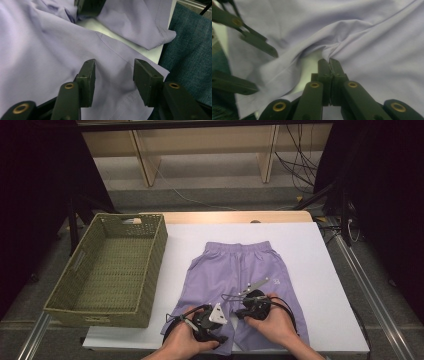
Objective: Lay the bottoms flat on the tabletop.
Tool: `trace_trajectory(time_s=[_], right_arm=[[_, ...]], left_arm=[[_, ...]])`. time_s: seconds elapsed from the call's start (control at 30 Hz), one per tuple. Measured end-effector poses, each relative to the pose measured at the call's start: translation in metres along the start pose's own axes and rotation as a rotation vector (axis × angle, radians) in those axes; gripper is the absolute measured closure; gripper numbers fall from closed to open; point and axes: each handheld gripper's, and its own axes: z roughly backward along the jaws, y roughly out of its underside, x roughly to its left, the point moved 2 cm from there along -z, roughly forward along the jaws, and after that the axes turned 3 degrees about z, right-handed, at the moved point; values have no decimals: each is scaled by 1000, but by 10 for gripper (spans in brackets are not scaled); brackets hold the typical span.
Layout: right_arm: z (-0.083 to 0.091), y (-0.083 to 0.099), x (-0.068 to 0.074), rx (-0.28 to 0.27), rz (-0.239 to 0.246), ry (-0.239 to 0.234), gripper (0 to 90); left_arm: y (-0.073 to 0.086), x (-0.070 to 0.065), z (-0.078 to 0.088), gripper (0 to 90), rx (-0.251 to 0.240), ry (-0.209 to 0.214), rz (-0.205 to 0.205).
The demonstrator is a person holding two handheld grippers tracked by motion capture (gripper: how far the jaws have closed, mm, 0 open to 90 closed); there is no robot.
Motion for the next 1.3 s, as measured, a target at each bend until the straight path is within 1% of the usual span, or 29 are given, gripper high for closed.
trace_trajectory(time_s=[0.03,0.13,0.17,0.2,0.27,0.3,0.33,0.37,0.4,0.43,0.47,0.5,0.57,0.6,0.63,0.7,0.8,0.83,0.9,0.93,0.97,1.0,1.03,1.07,1.1,1.17,1.23,1.27,1.3], right_arm=[[3,1,-1,-2,-7,-1,897],[8,6,-5,14,-23,0,892],[8,7,-5,10,-37,-10,879],[7,8,-6,6,-23,-22,861],[5,9,-5,0,-30,-79,829],[6,8,-5,-9,-42,-89,802],[9,8,-6,-23,-49,-84,771],[12,8,-9,-42,-56,-74,754],[17,8,-13,-65,-73,-67,744],[23,9,-20,-92,-77,-48,734],[30,12,-26,-99,-107,-25,722],[36,15,-35,-108,-117,15,712],[49,25,-54,-112,-147,112,700],[55,31,-63,-105,-169,154,693],[60,38,-71,-102,-194,187,687],[69,53,-88,-79,-243,247,678],[78,72,-103,-48,-295,308,675],[81,78,-106,-40,-303,323,673],[85,88,-108,-25,-331,322,672],[86,91,-108,-27,-344,319,671],[88,95,-107,-9,-345,318,671],[88,98,-107,-3,-340,313,669],[89,100,-105,-6,-350,308,669],[89,101,-104,5,-342,306,671],[88,102,-101,6,-349,303,677],[85,103,-97,27,-331,295,696],[83,102,-93,33,-310,323,735],[82,101,-91,47,-295,327,767],[81,100,-89,50,-295,329,791]], left_arm=[[0,0,-1,533,-1,14,10],[0,-1,-4,578,9,5,-14],[0,-2,-5,607,12,8,-18],[0,-2,-6,627,13,5,-27],[0,-4,-6,698,16,-26,-62],[0,-4,-6,731,19,-33,-70],[0,-4,-6,758,19,-34,-73],[1,-5,-5,779,18,-30,-70],[1,-5,-5,796,19,-23,-67],[1,-5,-5,814,18,-21,-65],[1,-5,-5,832,16,-17,-64],[1,-5,-5,850,14,-14,-62],[1,-5,-6,890,10,-9,-59],[1,-5,-6,896,10,-9,-58],[0,-5,-6,896,9,-8,-57],[-1,-4,-7,897,7,-10,-60],[-2,-5,-8,897,1,-12,-61],[-3,-4,-8,897,-5,-11,-62],[-5,-4,-8,896,-7,-10,-65],[-5,-4,-9,896,-4,-9,-65],[-6,-3,-11,896,-1,-9,-66],[-6,-3,-11,897,-5,-6,-62],[-6,-3,-11,896,-2,-5,-64],[-6,-3,-11,896,-1,-5,-66],[-7,-3,-12,896,-2,-5,-67],[-7,-4,-12,896,-2,-4,-69],[-7,-4,-12,897,-3,-3,-69],[-7,-4,-12,897,-3,-3,-74],[-7,-4,-12,897,-5,-5,-78]])
